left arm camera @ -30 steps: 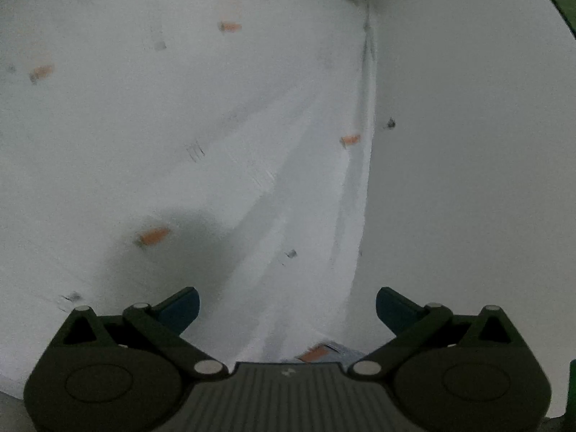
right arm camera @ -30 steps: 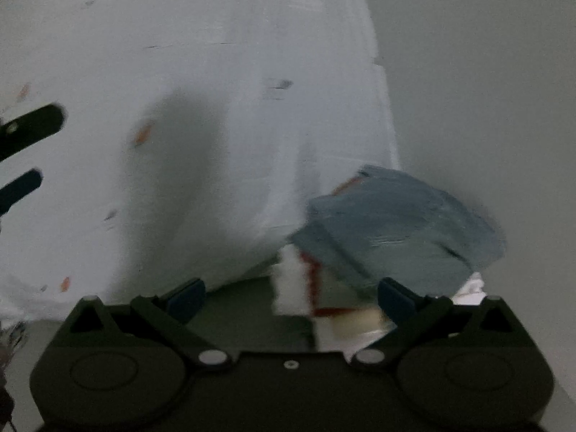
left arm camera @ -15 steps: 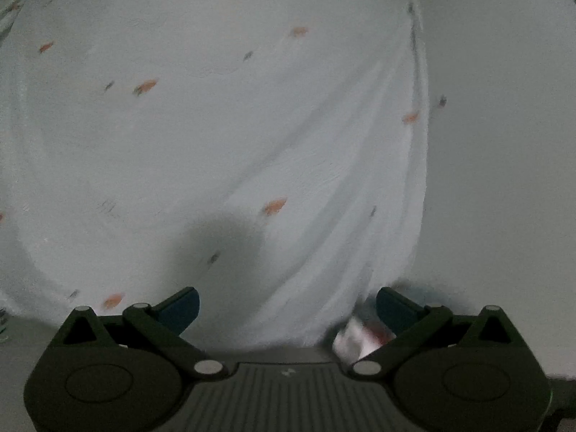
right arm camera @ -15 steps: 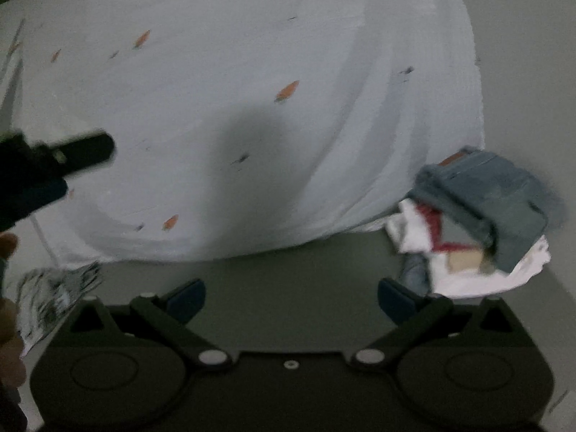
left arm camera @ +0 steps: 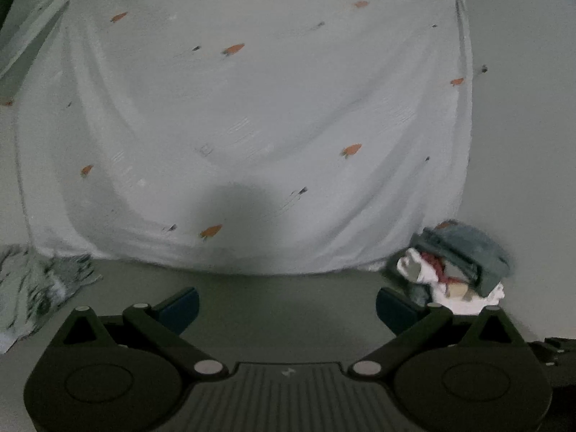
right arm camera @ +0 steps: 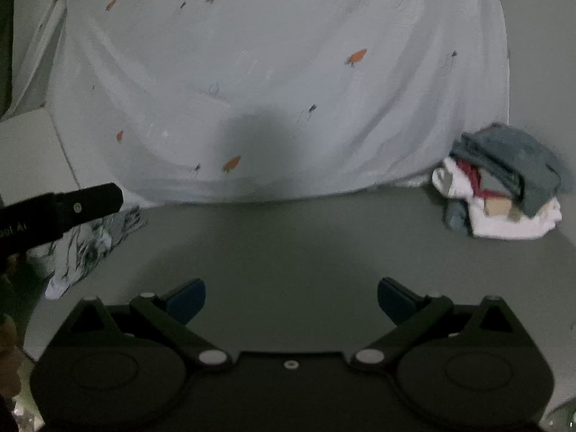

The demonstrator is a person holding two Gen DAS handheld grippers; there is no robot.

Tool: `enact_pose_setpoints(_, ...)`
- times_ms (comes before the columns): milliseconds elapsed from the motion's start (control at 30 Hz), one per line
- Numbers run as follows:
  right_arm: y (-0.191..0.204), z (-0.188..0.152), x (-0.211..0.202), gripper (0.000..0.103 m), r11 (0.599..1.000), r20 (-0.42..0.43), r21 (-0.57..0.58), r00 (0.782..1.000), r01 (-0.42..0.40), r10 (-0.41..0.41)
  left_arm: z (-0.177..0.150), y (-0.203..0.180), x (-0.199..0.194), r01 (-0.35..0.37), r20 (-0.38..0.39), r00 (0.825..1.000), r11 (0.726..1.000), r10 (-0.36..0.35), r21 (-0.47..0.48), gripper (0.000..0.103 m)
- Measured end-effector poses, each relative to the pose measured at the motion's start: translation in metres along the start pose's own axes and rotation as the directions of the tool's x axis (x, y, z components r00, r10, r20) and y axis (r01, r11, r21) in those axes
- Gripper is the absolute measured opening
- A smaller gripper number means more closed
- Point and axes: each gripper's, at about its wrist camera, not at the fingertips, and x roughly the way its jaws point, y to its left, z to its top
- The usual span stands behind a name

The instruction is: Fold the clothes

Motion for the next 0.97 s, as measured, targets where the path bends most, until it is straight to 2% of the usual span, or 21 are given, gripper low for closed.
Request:
enact_pose_setpoints(233, 0.042, -0.031, -0.027, 0.103, 0.999, -0.023, -0.032, 1.0, 0.008, -0.009, -0.032, 0.032, -0.051, -0.033, -0.068, 0.997, 0.999, 0.032, -0.015, 0.103)
enact_pose_setpoints(433, 0.068, -0.046, -0.048, 0.103, 0.999, -0.032, -0.041, 0.999, 0.022, -0.023, -0.043, 0.05, -0.077, -0.045, -0.1, 0.994, 0.999, 0.043, -0.021, 0.103)
enact_pose_setpoints(633, 0.081, -0.057, -0.059, 0.103, 0.997, -0.032, -0.063, 0.998, 0.047, -0.049, -0.056, 0.059, -0.094, -0.06, -0.136, 0.989, 0.998, 0.056, -0.027, 0.103)
enact_pose_setpoints(967, 0.086, -0.066, -0.074, 0.103, 0.994, -0.005, -0.067, 0.996, 0.089, -0.09, -0.064, 0.056, -0.103, -0.025, -0.149, 0.989, 0.999, 0.02, -0.032, 0.103)
